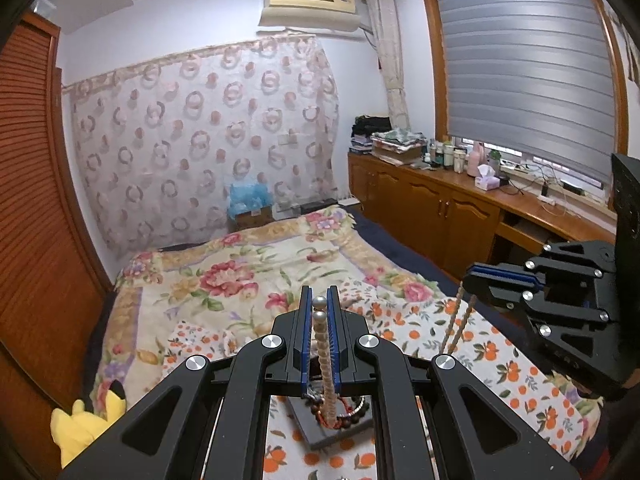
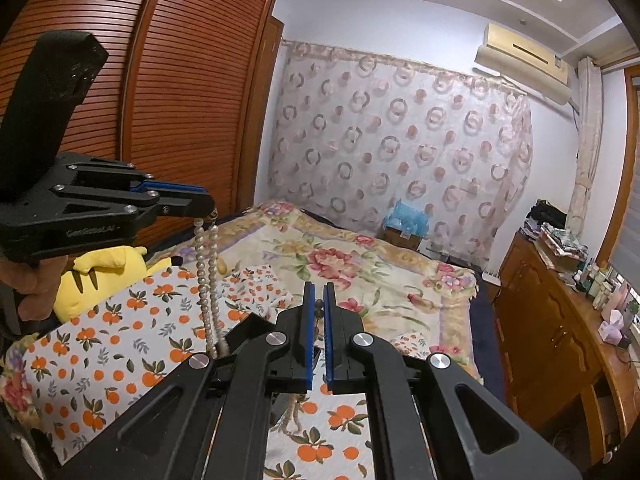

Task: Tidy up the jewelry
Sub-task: 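Drop the pearl necklace into the box with the left tool while the right drops a cord necklace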

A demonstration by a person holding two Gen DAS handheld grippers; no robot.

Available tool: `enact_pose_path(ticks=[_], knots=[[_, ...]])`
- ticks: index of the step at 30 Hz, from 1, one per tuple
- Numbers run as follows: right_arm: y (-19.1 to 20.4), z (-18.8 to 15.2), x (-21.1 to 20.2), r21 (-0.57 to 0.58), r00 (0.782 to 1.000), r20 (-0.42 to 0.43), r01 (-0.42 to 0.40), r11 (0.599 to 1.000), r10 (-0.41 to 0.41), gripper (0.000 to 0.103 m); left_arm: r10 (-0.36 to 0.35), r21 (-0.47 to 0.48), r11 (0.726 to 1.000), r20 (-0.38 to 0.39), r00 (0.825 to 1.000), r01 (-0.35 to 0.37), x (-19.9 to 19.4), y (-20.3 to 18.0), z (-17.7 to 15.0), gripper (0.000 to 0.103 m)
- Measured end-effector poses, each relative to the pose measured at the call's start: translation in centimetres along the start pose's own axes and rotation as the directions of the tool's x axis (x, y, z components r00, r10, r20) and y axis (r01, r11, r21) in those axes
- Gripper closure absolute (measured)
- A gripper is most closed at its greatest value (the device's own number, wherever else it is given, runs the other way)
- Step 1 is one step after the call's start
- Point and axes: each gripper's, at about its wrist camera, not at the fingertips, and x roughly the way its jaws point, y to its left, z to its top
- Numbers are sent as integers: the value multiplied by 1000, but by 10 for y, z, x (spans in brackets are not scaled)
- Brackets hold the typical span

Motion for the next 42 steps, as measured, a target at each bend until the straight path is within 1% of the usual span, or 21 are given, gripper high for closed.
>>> enact_pose_path(ticks=[2,5,15,20,25,32,37,42], knots=[[0,2,2,-2,1000,2,3,1000,-3,98,4,-6,1000,-2,1000,-4,3,2,-1,97],[1,8,5,-3,1000,10,7,1000,-7,98,6,-20,1000,-27,1000,-6,15,5,-9,96],[5,26,29,-20,1000,10,18,1000,-18,98,-14,-87,996,-145,989,2,68,21,-73,96],[7,25,38,-13,1000,-1,11,1000,-11,98,-29,-113,994,-179,984,9,80,26,-94,96],[13,14,58,-6,999,-37,-9,1000,8,98,-42,-127,992,-205,978,17,89,29,-109,96],[31,-18,91,-14,992,-119,-32,999,30,98,-63,-140,990,-226,972,32,93,25,-127,96],[39,-39,102,4,987,-150,-53,999,53,98,-67,-146,989,-247,967,31,99,23,-140,96],[41,-51,108,25,982,-171,-74,997,78,98,-68,-153,988,-254,965,29,99,24,-147,96]])
